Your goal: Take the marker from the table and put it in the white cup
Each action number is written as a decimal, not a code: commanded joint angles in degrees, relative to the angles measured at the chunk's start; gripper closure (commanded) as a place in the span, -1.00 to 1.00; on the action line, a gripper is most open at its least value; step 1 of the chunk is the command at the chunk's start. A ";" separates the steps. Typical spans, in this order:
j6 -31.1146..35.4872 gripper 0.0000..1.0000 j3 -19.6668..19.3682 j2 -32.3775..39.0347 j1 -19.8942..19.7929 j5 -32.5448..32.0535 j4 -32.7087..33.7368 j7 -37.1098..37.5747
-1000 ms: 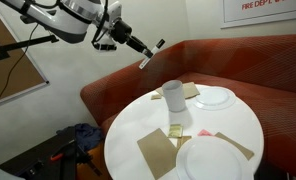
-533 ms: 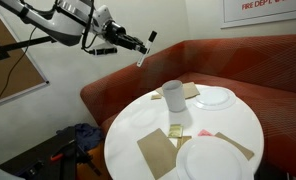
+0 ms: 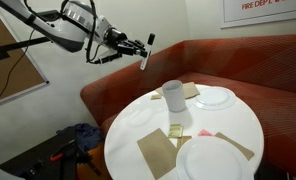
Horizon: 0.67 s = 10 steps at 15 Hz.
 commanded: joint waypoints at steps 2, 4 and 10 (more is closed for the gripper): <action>-4.26 0.89 0.83 4.19 0.62 -6.83 2.73 9.88; -6.25 0.89 1.08 6.43 0.80 -9.44 3.74 12.60; -12.10 0.89 1.22 14.08 1.60 -13.99 8.12 17.24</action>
